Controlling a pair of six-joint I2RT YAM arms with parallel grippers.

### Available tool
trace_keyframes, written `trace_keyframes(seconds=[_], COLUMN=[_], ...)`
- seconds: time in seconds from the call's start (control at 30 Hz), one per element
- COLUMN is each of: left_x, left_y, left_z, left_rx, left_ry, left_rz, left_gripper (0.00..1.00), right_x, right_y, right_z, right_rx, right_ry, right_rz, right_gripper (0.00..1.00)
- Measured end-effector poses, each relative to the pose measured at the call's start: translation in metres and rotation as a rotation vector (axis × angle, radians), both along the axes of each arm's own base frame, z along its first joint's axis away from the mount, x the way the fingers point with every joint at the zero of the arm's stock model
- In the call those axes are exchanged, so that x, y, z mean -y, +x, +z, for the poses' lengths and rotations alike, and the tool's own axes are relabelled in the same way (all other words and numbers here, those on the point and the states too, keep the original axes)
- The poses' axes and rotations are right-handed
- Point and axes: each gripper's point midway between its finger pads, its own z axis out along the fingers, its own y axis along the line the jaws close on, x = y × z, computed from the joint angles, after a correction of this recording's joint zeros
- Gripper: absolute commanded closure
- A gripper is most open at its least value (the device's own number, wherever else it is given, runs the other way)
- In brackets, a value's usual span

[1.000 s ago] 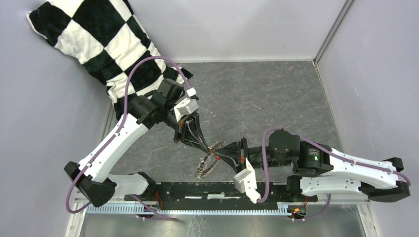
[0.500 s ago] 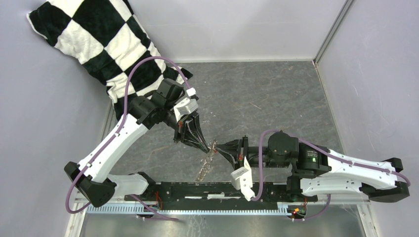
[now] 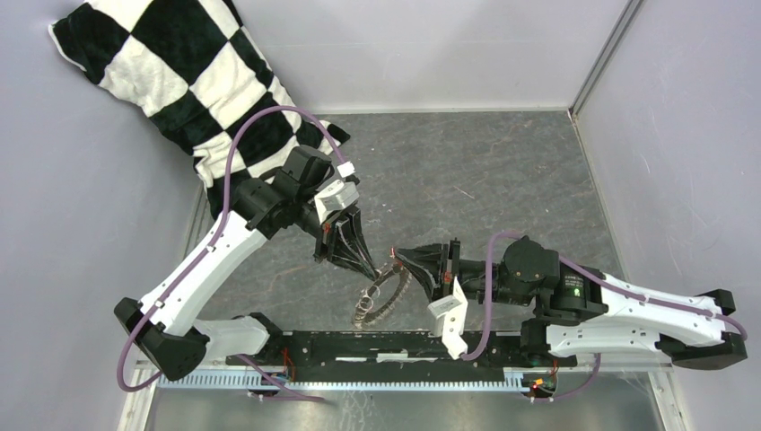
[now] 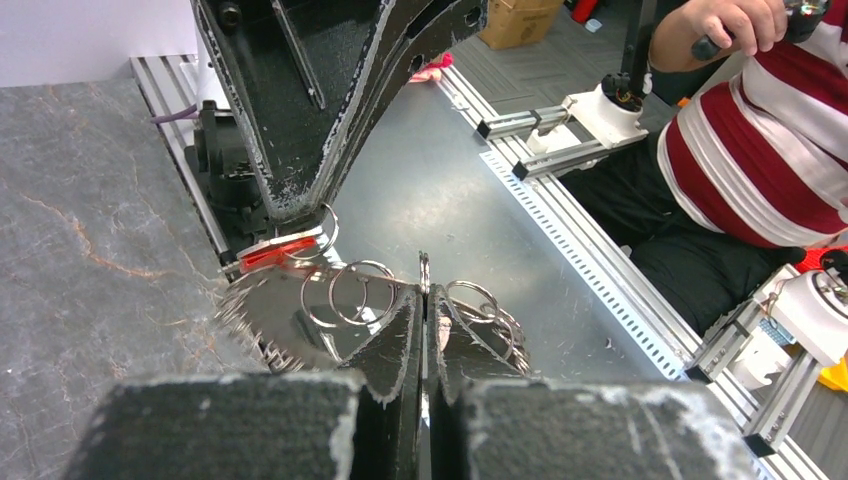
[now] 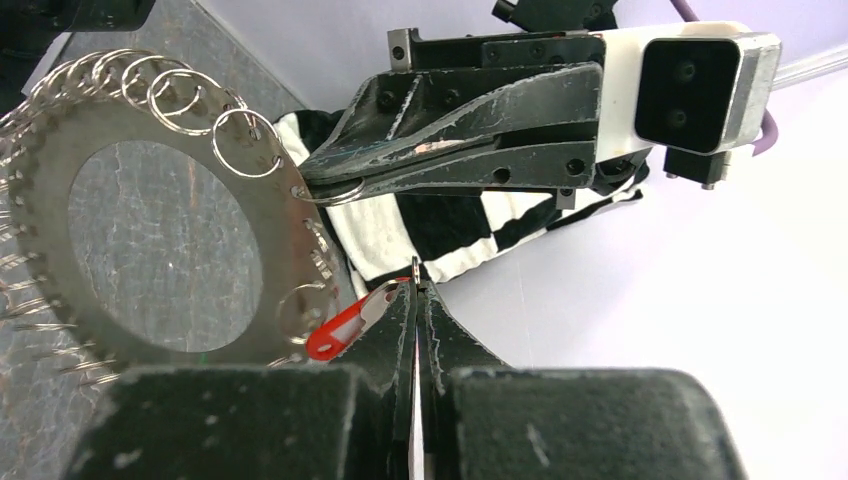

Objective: Put the keys on the keyring

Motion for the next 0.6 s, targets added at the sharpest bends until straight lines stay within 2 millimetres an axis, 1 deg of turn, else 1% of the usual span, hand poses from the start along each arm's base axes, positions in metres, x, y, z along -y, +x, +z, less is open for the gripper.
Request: trace_keyframes(seconds=[0.1, 0.23, 0.3, 0.43, 0.53, 0.6], left_x=[0.0, 0.0, 0.0, 0.0, 0.0, 0.0], left_y=[0.0, 0.0, 0.0, 0.001, 0.001, 0.001], left_z=[-0.001, -0.001, -0.001, -0.001, -0.002, -0.002], left_rx=[0.0, 0.001, 0.001, 0.003, -0.001, -0.005], left_ry=[0.0, -0.001, -0.001, -0.001, 0.001, 0.003], left_rz=[0.0, 0.0, 0.0, 0.001, 0.002, 0.004], left_gripper=[0.98, 0.98, 0.98, 0.98, 0.98, 0.98], right_x=[0.001, -0.001, -0.004, -0.012, -0.015, -0.015], right_y=[0.0, -0.003, -0.005, -0.009, -0.011, -0.013], right_z=[0.004, 0.002, -0.003, -0.02, -0.025, -0.025], right_rx=[0.003, 0.001, -0.003, -0.016, -0.021, -0.023], right_ry=[0.013, 0.006, -0.01, -0.07, -0.088, -0.088], right_rz=[-0.002, 0.016, 0.03, 0.062, 0.077, 0.089], right_gripper=[0.99, 0.99, 0.99, 0.99, 0.99, 0.99])
